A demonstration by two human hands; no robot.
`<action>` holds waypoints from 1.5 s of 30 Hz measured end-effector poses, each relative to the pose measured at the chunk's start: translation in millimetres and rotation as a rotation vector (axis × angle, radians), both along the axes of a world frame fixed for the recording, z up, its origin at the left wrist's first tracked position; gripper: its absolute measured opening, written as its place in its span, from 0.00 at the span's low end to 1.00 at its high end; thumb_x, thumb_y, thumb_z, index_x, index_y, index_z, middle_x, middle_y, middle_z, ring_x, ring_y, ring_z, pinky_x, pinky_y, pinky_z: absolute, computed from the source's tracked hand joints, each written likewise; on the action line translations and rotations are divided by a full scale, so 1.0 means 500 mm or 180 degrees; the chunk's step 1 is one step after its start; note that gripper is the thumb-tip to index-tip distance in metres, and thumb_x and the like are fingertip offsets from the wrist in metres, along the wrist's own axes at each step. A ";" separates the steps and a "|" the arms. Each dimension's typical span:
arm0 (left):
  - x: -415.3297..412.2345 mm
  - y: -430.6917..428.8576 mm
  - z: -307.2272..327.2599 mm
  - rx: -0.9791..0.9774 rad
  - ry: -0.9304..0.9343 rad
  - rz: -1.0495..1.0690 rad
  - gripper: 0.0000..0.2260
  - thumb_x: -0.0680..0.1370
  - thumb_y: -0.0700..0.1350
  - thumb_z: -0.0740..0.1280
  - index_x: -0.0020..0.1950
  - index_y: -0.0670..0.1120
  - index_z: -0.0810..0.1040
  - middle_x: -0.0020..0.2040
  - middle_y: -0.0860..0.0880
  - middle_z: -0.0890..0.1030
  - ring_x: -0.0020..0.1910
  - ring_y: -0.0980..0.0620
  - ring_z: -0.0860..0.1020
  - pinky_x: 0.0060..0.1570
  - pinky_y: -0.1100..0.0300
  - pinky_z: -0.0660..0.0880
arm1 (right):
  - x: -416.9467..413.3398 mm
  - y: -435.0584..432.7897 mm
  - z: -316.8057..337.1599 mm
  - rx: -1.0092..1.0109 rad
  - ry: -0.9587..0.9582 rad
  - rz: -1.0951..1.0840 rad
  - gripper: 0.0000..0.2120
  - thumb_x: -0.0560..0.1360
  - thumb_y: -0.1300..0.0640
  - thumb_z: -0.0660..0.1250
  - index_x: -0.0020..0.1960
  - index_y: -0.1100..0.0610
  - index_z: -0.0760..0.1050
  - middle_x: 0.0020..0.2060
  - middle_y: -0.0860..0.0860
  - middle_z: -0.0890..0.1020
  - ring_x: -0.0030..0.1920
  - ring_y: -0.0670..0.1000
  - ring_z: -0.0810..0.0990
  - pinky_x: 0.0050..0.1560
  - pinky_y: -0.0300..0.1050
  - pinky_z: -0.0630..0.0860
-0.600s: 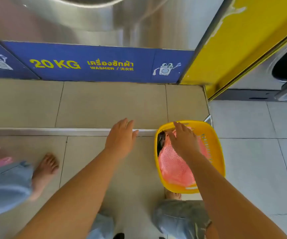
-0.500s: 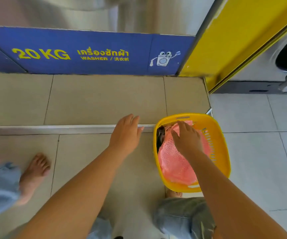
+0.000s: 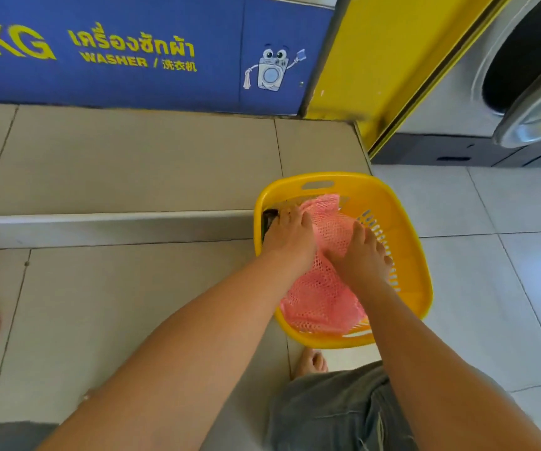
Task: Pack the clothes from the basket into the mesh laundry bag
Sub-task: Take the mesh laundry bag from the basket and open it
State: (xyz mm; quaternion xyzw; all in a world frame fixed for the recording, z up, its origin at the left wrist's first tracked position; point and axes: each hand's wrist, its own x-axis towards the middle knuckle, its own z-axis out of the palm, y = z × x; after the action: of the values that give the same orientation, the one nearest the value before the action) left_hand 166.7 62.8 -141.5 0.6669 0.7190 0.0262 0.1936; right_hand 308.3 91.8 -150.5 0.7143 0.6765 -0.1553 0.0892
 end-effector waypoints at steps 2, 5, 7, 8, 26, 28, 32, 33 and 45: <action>0.020 -0.002 -0.017 -0.0126 -0.0135 0.0357 0.29 0.80 0.45 0.63 0.77 0.41 0.54 0.76 0.41 0.59 0.74 0.40 0.59 0.72 0.47 0.59 | 0.009 -0.010 -0.006 -0.0109 0.0261 -0.0222 0.48 0.71 0.35 0.67 0.79 0.54 0.46 0.77 0.57 0.57 0.74 0.63 0.60 0.69 0.63 0.61; 0.046 -0.013 -0.032 0.0085 -0.0069 0.0607 0.27 0.80 0.46 0.63 0.77 0.42 0.58 0.76 0.43 0.61 0.74 0.41 0.59 0.71 0.47 0.58 | 0.026 -0.036 -0.019 -0.0309 0.0342 -0.0425 0.52 0.70 0.35 0.70 0.79 0.54 0.43 0.77 0.59 0.57 0.73 0.66 0.62 0.68 0.65 0.62; 0.061 -0.023 -0.038 0.0420 0.0104 0.0627 0.24 0.80 0.45 0.63 0.74 0.41 0.63 0.74 0.43 0.65 0.73 0.41 0.60 0.70 0.47 0.60 | 0.041 -0.053 -0.029 -0.0373 0.0445 -0.0575 0.53 0.69 0.36 0.71 0.79 0.54 0.41 0.76 0.60 0.58 0.72 0.66 0.64 0.68 0.65 0.62; 0.068 -0.025 -0.040 0.0535 0.0119 0.0645 0.23 0.80 0.44 0.64 0.73 0.41 0.64 0.74 0.43 0.66 0.73 0.41 0.61 0.69 0.47 0.61 | 0.046 -0.057 -0.034 -0.0395 0.0481 -0.0618 0.54 0.69 0.37 0.72 0.79 0.55 0.40 0.75 0.61 0.60 0.71 0.66 0.65 0.68 0.64 0.63; -0.046 -0.059 0.109 0.0378 -0.2439 0.1574 0.13 0.82 0.47 0.59 0.64 0.46 0.75 0.59 0.47 0.80 0.57 0.47 0.77 0.60 0.52 0.73 | 0.012 -0.022 0.166 -0.0072 0.2295 0.0046 0.10 0.76 0.55 0.66 0.54 0.58 0.78 0.44 0.54 0.81 0.46 0.56 0.79 0.45 0.48 0.75; -0.073 -0.091 0.152 0.0589 -0.2781 0.1703 0.13 0.82 0.48 0.59 0.64 0.46 0.74 0.59 0.46 0.79 0.57 0.47 0.78 0.62 0.48 0.74 | -0.014 -0.039 0.214 -0.0003 0.2598 0.0206 0.07 0.76 0.56 0.66 0.52 0.56 0.79 0.44 0.54 0.81 0.46 0.56 0.80 0.48 0.50 0.76; -0.138 -0.148 0.236 0.1271 -0.2909 0.1890 0.11 0.83 0.48 0.59 0.62 0.44 0.70 0.58 0.47 0.77 0.56 0.49 0.77 0.56 0.53 0.74 | -0.096 -0.081 0.303 0.0005 0.3121 0.0389 0.07 0.78 0.56 0.65 0.54 0.56 0.77 0.42 0.49 0.81 0.42 0.51 0.81 0.41 0.46 0.78; -0.157 -0.163 0.254 0.1509 -0.2838 0.1913 0.09 0.83 0.47 0.59 0.60 0.44 0.70 0.54 0.49 0.77 0.52 0.51 0.77 0.51 0.56 0.74 | -0.121 -0.092 0.320 -0.0013 0.3237 0.0454 0.07 0.78 0.56 0.64 0.54 0.55 0.77 0.41 0.48 0.81 0.41 0.48 0.80 0.38 0.43 0.77; -0.367 -0.345 0.237 0.1904 -0.2425 0.2734 0.09 0.80 0.47 0.63 0.59 0.46 0.68 0.48 0.53 0.75 0.45 0.55 0.76 0.45 0.61 0.73 | -0.369 -0.182 0.269 -0.0499 0.3051 0.1264 0.11 0.79 0.54 0.64 0.52 0.61 0.78 0.41 0.55 0.82 0.41 0.55 0.82 0.39 0.46 0.77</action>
State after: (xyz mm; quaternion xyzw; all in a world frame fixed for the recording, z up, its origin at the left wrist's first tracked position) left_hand -16.7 -109.8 -23.0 0.2891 0.7644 0.5354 0.2133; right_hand 123.8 1.0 -15.9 0.4123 0.7501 -0.4950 -0.1494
